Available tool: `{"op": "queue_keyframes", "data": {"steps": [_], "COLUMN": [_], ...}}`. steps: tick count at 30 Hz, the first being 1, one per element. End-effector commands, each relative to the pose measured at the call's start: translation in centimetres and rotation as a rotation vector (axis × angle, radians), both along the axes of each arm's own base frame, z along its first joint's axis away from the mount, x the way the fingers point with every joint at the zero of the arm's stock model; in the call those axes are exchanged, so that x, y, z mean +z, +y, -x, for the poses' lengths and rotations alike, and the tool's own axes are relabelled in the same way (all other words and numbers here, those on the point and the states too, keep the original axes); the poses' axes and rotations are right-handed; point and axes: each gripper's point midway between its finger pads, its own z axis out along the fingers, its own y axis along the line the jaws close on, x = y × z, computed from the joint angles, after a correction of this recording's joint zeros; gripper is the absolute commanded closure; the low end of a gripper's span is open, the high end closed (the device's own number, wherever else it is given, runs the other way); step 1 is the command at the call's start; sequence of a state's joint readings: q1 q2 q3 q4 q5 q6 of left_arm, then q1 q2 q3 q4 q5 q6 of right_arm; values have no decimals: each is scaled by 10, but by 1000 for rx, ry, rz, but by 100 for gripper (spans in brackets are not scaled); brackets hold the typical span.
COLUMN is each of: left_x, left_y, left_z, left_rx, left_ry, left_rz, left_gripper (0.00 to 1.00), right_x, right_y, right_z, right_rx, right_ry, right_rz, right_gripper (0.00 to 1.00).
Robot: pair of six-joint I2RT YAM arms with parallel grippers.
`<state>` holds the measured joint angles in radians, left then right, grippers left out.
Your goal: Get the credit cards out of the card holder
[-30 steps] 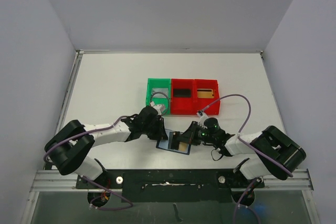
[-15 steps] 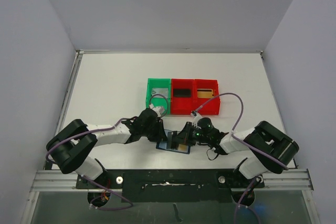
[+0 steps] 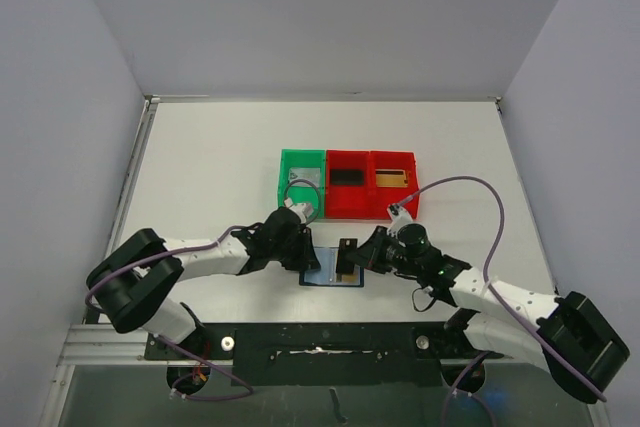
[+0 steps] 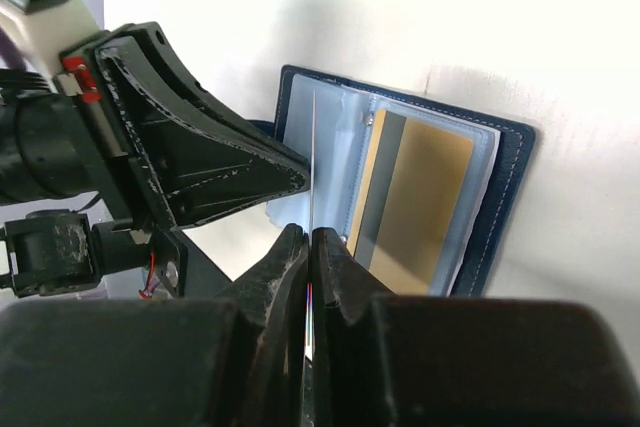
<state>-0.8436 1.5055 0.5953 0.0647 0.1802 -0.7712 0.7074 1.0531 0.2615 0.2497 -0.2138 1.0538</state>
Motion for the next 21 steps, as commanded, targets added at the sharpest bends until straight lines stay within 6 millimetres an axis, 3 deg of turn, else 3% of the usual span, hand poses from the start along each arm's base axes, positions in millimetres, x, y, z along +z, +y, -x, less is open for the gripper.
{"op": "queue_keyframes", "data": {"steps": [1, 7, 11, 15, 21], "left_x": [3, 60, 98, 126, 152], "left_y": [13, 4, 20, 44, 107], "left_z": [-1, -16, -35, -49, -80], "left_rx": [-4, -31, 16, 69, 194], "left_ry": [-35, -173, -304, -399, -468], "left_rz": [-60, 7, -37, -69, -130], "left_gripper": [87, 59, 44, 36, 25], "right_x": [11, 38, 65, 88, 122], "right_y": [-14, -22, -33, -45, -61], "right_z": [-7, -14, -23, -29, -41], "right_rx": [-39, -48, -75, -63, 22], "right_ry": [-86, -258, -430, -600, -951], "right_rz": [44, 44, 75, 163, 438], "right_gripper": [100, 100, 100, 100, 100]}}
